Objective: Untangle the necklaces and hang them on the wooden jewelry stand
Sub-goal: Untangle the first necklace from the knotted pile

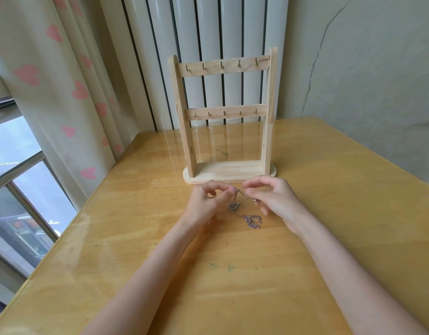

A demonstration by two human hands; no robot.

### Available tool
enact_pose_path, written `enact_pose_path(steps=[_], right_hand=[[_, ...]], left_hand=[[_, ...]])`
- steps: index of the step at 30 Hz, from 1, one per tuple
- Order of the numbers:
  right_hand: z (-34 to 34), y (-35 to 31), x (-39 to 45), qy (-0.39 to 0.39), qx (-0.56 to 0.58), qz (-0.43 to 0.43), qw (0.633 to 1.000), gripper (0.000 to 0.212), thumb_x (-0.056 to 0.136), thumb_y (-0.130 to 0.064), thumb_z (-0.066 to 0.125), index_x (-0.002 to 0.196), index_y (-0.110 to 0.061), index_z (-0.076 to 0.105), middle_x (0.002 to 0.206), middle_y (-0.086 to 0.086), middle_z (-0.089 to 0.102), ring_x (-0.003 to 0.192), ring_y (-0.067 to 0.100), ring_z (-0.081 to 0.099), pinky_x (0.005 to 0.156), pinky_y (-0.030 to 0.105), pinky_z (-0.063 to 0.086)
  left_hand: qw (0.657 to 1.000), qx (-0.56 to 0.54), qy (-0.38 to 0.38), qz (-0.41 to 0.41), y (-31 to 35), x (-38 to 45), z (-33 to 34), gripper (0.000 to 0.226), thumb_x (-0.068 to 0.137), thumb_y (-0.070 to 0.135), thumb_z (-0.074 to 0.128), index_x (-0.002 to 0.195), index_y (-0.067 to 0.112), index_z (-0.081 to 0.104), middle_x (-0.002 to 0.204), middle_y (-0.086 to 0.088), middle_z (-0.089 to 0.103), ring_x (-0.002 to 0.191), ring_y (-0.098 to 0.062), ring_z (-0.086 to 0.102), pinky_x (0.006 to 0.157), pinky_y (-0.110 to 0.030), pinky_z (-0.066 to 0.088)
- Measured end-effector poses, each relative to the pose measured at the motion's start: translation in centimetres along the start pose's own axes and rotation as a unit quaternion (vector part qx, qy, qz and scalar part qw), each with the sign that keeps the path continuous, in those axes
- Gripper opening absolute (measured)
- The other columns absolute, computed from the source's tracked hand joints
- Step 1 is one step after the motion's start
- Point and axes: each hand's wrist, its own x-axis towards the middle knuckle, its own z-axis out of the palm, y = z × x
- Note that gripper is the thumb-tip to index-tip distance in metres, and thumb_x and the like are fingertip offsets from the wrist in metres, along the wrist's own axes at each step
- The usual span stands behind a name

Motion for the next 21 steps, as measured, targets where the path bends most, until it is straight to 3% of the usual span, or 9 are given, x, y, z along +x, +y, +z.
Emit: enact_pose_path(steps=[2, 4, 8, 12, 16, 21], right_hand=[[0.2, 0.3, 0.2, 0.012, -0.062, -0.036, 0.997, 0.013, 0.083, -0.013, 0.066, 0.093, -0.02, 0.071, 0.1, -0.003, 0.06, 0.058, 0.002, 0.048, 0.054, 0.009, 0.04], [0.3, 0.4, 0.3, 0.047, -0.071, -0.077, 0.993, 0.01, 0.082, -0.012, 0.067, 0.089, -0.017, 0.073, 0.095, -0.008, 0.06, 0.068, 0.0, 0.048, 0.064, 0.006, 0.039], [0.6, 0.1, 0.2, 0.037, -0.056, -0.094, 0.993, 0.006, 0.079, -0.01, 0.07, 0.076, -0.014, 0.073, 0.079, -0.005, 0.069, 0.069, 0.0, 0.053, 0.064, 0.006, 0.039], [0.8, 0.1, 0.3, 0.035, -0.078, -0.075, 0.994, 0.007, 0.076, -0.013, 0.074, 0.072, -0.018, 0.073, 0.079, 0.003, 0.071, 0.074, 0.01, 0.056, 0.067, 0.015, 0.044], [0.6, 0.1, 0.1, 0.024, -0.065, -0.052, 0.996, 0.004, 0.075, -0.01, 0.074, 0.074, -0.013, 0.072, 0.074, 0.0, 0.067, 0.067, 0.004, 0.055, 0.063, 0.008, 0.043], [0.9, 0.2, 0.1, 0.033, -0.08, -0.022, 0.996, 0.007, 0.075, -0.008, 0.071, 0.069, -0.011, 0.069, 0.065, -0.002, 0.059, 0.061, 0.006, 0.048, 0.061, 0.017, 0.042]], left_hand=[[1.0, -0.025, -0.004, -0.016, 0.0, -0.1, 0.0, 0.012, 0.084, 0.018, 0.066, 0.073, 0.019, 0.068, 0.064, 0.0, 0.055, 0.049, -0.002, 0.045, 0.046, -0.014, 0.04], [0.999, -0.043, -0.012, -0.018, 0.0, 0.0, 0.1, 0.013, 0.086, 0.015, 0.064, 0.073, 0.016, 0.067, 0.055, 0.006, 0.053, 0.047, -0.004, 0.044, 0.047, -0.015, 0.04], [0.999, -0.026, -0.023, -0.008, 0.0, -0.1, 0.2, 0.014, 0.086, 0.01, 0.063, 0.073, 0.013, 0.065, 0.062, 0.001, 0.057, 0.049, -0.006, 0.052, 0.046, -0.015, 0.045], [1.0, 0.009, -0.017, 0.014, -0.2, -0.1, 0.3, 0.01, 0.084, 0.009, 0.065, 0.075, 0.01, 0.067, 0.067, -0.001, 0.058, 0.052, -0.007, 0.056, 0.046, -0.019, 0.049], [0.991, 0.109, -0.008, 0.071, -0.9, 0.2, 0.1, 0.018, 0.083, 0.018, 0.068, 0.07, 0.031, 0.067, 0.059, 0.02, 0.06, 0.054, 0.005, 0.052, 0.062, -0.028, 0.047], [0.974, 0.189, 0.014, 0.124, -0.5, -0.3, 0.6, 0.015, 0.08, 0.02, 0.07, 0.071, 0.032, 0.07, 0.063, 0.024, 0.059, 0.069, 0.002, 0.052, 0.079, -0.029, 0.045]])
